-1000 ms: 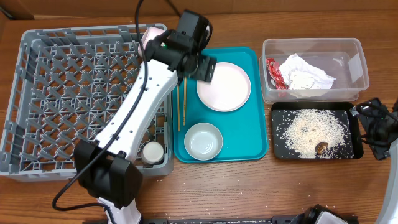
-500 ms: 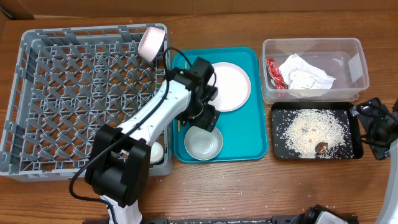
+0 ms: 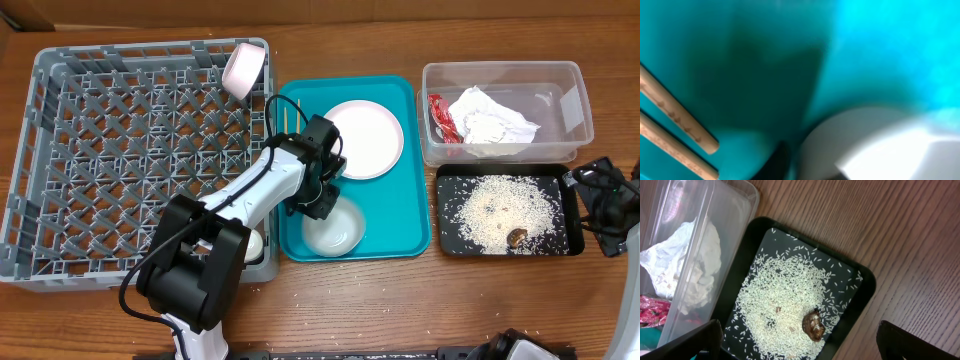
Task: Sort waste into correct bins and load items into the dishwasher
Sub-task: 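Grasp the pale teal bowl rim with the left gripper, then stand the pale teal bowl in the rack beside the pink bowl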
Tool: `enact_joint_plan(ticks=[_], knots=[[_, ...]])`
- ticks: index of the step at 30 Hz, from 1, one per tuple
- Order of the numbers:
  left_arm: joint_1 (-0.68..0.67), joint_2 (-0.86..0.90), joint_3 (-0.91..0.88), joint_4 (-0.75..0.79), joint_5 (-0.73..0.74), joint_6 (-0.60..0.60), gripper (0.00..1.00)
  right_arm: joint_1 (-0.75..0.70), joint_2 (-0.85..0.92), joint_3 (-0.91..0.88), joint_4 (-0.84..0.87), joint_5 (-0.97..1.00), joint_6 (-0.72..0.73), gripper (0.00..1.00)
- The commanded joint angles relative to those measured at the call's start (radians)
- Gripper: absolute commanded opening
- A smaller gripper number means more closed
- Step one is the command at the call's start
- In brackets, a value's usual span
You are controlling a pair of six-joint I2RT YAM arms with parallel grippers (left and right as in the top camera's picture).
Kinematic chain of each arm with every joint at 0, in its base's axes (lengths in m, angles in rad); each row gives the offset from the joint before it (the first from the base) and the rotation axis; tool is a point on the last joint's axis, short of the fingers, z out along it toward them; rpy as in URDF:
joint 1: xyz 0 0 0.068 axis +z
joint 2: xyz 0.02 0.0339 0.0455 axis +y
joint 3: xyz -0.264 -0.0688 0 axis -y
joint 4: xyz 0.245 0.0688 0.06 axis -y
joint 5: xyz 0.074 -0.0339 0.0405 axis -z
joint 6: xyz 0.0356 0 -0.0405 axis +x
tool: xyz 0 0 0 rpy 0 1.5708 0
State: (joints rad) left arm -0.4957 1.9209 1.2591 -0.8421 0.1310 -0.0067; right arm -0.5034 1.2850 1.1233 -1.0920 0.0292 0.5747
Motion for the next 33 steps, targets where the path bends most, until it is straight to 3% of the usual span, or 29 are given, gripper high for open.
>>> enact_joint_plan(ticks=[1, 7, 13, 15, 18, 20, 24, 26, 33], knots=[[0.005, 0.009, -0.006, 0.012, -0.011, 0.003, 0.04, -0.004, -0.002, 0.01, 0.005, -0.001, -0.006, 1.0], [0.005, 0.007, 0.056, -0.045, -0.008, 0.004, 0.04, -0.004, -0.002, 0.01, 0.005, -0.001, -0.006, 1.0], [0.022, -0.05, 0.306, -0.266, -0.066, -0.042, 0.04, -0.004, -0.002, 0.01, 0.005, -0.001, -0.006, 1.0], [0.039, -0.086, 0.374, -0.304, -0.208, -0.163, 0.04, -0.004, -0.002, 0.01, 0.005, -0.001, -0.006, 1.0], [0.057, -0.156, 0.422, -0.338, -0.576, -0.432, 0.04, -0.004, -0.002, 0.01, 0.005, -0.001, -0.006, 1.0], [0.058, -0.204, 0.422, -0.38, -0.88, -0.703, 0.04, -0.004, -0.002, 0.01, 0.006, -0.001, -0.006, 1.0], [0.057, -0.225, 0.418, -0.439, -1.176, -1.157, 0.04, -0.004, -0.002, 0.01, 0.005, -0.001, -0.006, 1.0], [0.06, -0.211, 0.406, -0.42, -1.199, -1.225, 0.04, -0.004, -0.002, 0.01, 0.005, -0.001, -0.006, 1.0], [0.065, -0.025, 0.389, -0.434, -1.394, -1.222, 0.04, -0.004, -0.002, 0.01, 0.005, -0.001, -0.006, 1.0]])
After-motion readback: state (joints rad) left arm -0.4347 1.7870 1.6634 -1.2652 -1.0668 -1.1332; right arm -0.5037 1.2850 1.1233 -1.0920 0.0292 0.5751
